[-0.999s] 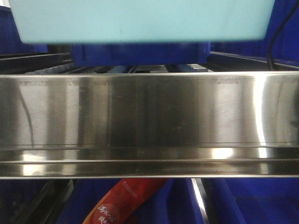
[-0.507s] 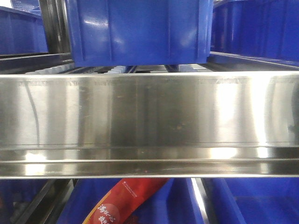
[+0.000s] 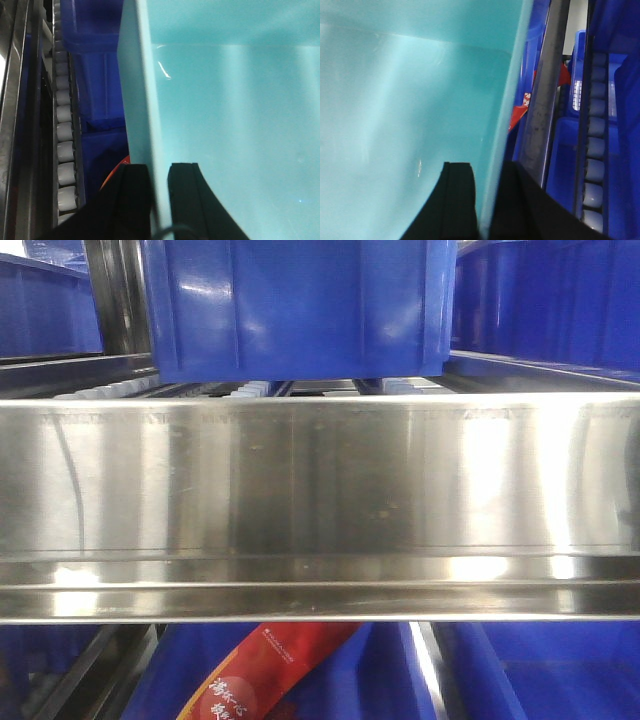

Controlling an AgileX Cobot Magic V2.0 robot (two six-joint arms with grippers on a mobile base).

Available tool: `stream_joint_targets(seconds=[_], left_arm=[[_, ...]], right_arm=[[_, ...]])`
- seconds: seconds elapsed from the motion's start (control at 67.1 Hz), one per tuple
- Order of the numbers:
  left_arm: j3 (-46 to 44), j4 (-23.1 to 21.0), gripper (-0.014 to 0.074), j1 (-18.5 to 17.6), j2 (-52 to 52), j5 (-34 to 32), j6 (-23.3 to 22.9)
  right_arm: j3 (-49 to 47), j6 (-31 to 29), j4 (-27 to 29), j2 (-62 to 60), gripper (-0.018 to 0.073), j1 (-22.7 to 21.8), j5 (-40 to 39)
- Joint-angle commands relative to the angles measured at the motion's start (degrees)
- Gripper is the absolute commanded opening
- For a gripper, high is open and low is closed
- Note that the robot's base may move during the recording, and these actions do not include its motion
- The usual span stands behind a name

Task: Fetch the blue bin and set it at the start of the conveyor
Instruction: 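Pull the held teal bin back away from the shelf with both grippers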

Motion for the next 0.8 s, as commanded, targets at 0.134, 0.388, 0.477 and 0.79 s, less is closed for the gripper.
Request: stream_joint_targets(seconds=[0.134,0.388,0.477,0.79], left_arm=[[-0.43,0.84,-0.0111,0.0,-0.66,-2.45,0.7],[-0.43,0.84,-0.0111,0.0,-0.66,-2.45,0.7],[-0.43,0.84,-0.0111,0.0,-0.66,-2.45,0.7],[-0.43,0.84,-0.0111,0.0,-0.66,-2.45,0.7]], right_arm=[[-0.39,-1.46,-2.51,-0.54,-0.0152,-0.45,-3.83],[-0.39,-1.46,-2.51,-0.54,-0.0152,-0.45,-4.2],[-0.39,-1.46,-2.51,-0.54,-0.0152,-0.45,-4.2],[-0.39,-1.46,-2.51,-0.54,-0.0152,-0.45,-4.2]])
